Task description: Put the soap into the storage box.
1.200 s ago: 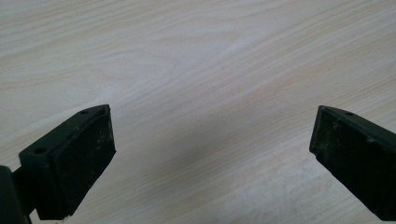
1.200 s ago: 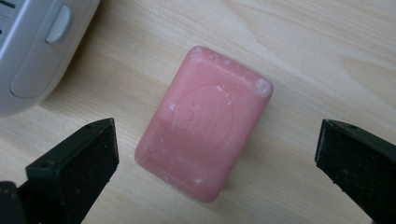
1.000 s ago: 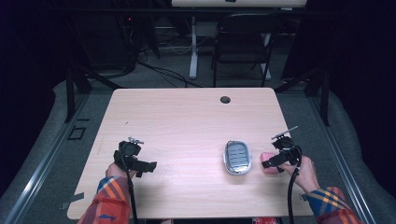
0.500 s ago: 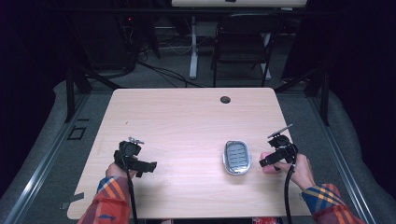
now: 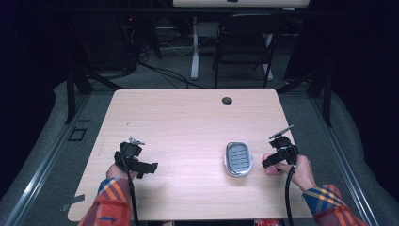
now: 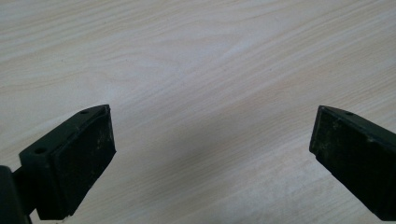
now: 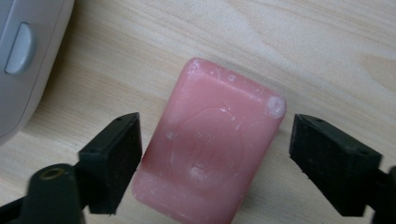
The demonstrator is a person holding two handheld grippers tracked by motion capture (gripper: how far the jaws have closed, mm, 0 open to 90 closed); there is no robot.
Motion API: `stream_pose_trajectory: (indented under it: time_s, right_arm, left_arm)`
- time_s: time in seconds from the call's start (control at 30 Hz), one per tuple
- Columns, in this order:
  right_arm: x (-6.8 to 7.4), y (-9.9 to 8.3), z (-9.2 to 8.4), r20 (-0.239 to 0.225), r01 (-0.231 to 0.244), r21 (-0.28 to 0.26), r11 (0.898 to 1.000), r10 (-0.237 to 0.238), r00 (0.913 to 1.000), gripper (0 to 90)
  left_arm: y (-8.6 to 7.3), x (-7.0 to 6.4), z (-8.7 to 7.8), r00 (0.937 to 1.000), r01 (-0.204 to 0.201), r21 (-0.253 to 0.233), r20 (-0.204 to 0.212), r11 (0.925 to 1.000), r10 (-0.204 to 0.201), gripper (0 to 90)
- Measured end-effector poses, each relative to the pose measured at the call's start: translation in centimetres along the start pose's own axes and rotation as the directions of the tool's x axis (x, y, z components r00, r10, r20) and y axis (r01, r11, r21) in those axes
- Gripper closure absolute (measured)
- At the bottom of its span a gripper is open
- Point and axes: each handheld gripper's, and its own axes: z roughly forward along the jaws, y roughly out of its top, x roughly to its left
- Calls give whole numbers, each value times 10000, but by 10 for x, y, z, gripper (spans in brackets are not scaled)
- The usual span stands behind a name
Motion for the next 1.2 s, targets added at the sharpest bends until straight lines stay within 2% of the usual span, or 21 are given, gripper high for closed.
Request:
stream_pose_trajectory:
  time_s: [0.07,0.1,0.17,0.37,0.47,0.83,0.87,1.2]
  right_arm:
    - [0,0,0,-57,51,85,10000,-50,10000,226]
    - [1,-1,2,-78,-112,-90,9999,111,9999,232]
    - [1,-1,2,-69,-112,-76,9999,111,9999,243]
    - [-2,-1,2,-127,-126,126,9998,128,9998,314]
    - [-3,-1,2,2,-184,143,9997,184,9998,353]
    - [-4,-1,3,-135,34,377,9993,-29,9999,364]
    - [-3,-1,4,11,32,364,9993,-32,10000,364]
    - [-3,-1,5,28,114,521,9986,-116,9999,365]
  left_arm:
    - [0,0,0,10000,1,1,-3,10000,-1,1]
    - [0,0,0,10000,8,-2,-8,10000,-8,1]
    - [0,0,0,10000,5,0,-9,10000,-5,1]
    - [0,0,0,10000,2,2,-22,10000,-2,1]
    - [0,0,0,10000,-19,-1,-23,10000,19,1]
    - [0,0,0,10000,-33,33,-28,10000,34,2]
    - [0,0,0,10000,-40,43,-30,10000,40,2]
    - [0,0,1,10000,-56,83,-36,9999,56,3]
